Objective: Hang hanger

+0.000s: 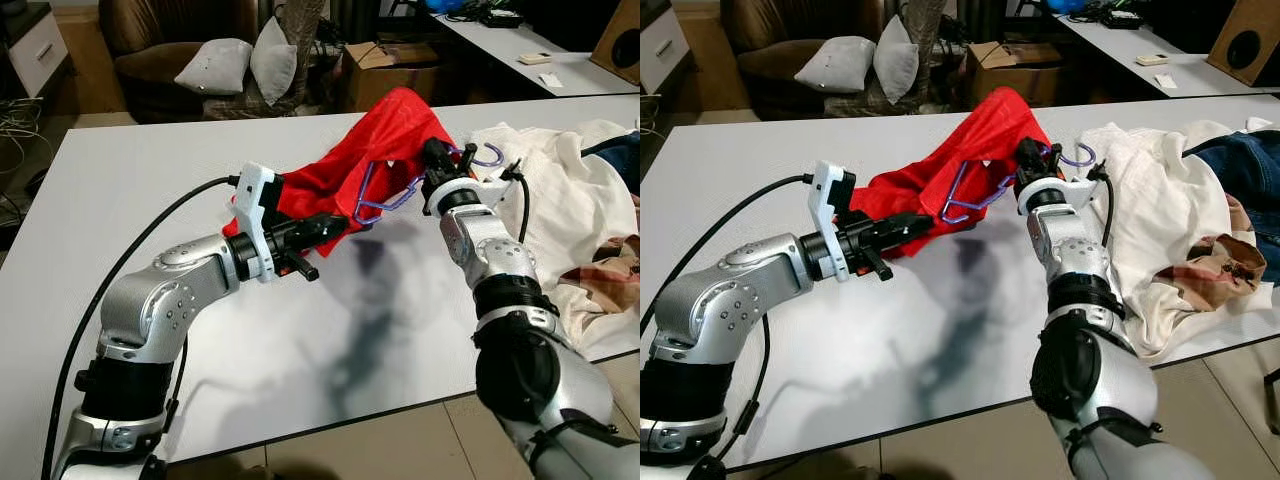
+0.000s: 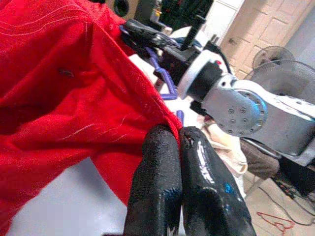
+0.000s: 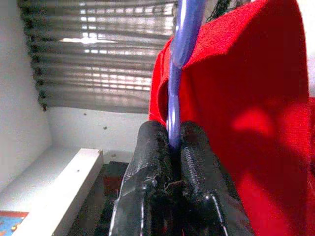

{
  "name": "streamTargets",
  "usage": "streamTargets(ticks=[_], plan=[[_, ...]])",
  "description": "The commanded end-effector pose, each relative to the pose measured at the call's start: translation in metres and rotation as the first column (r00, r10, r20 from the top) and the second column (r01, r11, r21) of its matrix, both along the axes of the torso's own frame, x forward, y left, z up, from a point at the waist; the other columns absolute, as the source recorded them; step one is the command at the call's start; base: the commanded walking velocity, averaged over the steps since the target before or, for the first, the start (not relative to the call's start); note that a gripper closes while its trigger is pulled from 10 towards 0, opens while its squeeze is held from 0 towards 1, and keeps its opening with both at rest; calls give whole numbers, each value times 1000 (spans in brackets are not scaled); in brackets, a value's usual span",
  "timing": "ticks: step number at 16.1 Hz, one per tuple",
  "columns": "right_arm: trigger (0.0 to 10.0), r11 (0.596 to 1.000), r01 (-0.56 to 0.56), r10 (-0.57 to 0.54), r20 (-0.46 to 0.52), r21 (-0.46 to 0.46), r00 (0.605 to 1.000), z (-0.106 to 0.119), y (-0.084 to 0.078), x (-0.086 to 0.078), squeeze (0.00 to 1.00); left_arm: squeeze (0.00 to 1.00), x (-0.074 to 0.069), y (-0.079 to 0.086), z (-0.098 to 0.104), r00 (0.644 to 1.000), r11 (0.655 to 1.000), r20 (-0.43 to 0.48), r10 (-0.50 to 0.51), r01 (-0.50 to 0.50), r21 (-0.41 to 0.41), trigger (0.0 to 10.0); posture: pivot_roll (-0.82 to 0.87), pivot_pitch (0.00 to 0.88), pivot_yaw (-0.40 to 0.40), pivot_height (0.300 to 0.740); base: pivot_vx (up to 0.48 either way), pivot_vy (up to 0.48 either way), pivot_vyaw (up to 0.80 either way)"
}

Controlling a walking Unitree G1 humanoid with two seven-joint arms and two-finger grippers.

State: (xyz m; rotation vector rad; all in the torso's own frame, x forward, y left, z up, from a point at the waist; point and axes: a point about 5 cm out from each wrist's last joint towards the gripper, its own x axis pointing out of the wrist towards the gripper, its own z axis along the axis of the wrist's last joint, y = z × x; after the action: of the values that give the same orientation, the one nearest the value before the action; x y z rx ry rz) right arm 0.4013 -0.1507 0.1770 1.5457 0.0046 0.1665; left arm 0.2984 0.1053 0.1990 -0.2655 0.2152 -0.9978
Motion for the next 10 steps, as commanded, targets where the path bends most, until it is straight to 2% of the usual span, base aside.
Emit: streamTargets(ticks=[1, 5, 7, 10], plan=[[10000, 999, 40, -40, 35, 7, 999, 13, -6, 4, 0, 0, -5, -9, 10, 997, 998, 27, -69, 69, -9, 0, 49, 0, -38, 740, 0, 0, 0], [10000, 997, 32, -33, -13, -67, 999, 10, 4, 7, 0, 0, -14, -35, 18, 987, 986, 46, -156, 159, -46, 0, 50, 0, -46, 740, 0, 0, 0], [10000, 996, 44, -47, -27, -79, 999, 9, 4, 7, 0, 0, -17, -42, 24, 979, 980, 69, -190, 194, -50, 0, 49, 0, -46, 740, 0, 0, 0], [10000, 995, 52, -57, -54, -89, 997, 8, 3, 8, 0, 0, -11, -40, 35, 983, 983, 100, -153, 162, -84, 0, 48, 0, -45, 740, 0, 0, 0]])
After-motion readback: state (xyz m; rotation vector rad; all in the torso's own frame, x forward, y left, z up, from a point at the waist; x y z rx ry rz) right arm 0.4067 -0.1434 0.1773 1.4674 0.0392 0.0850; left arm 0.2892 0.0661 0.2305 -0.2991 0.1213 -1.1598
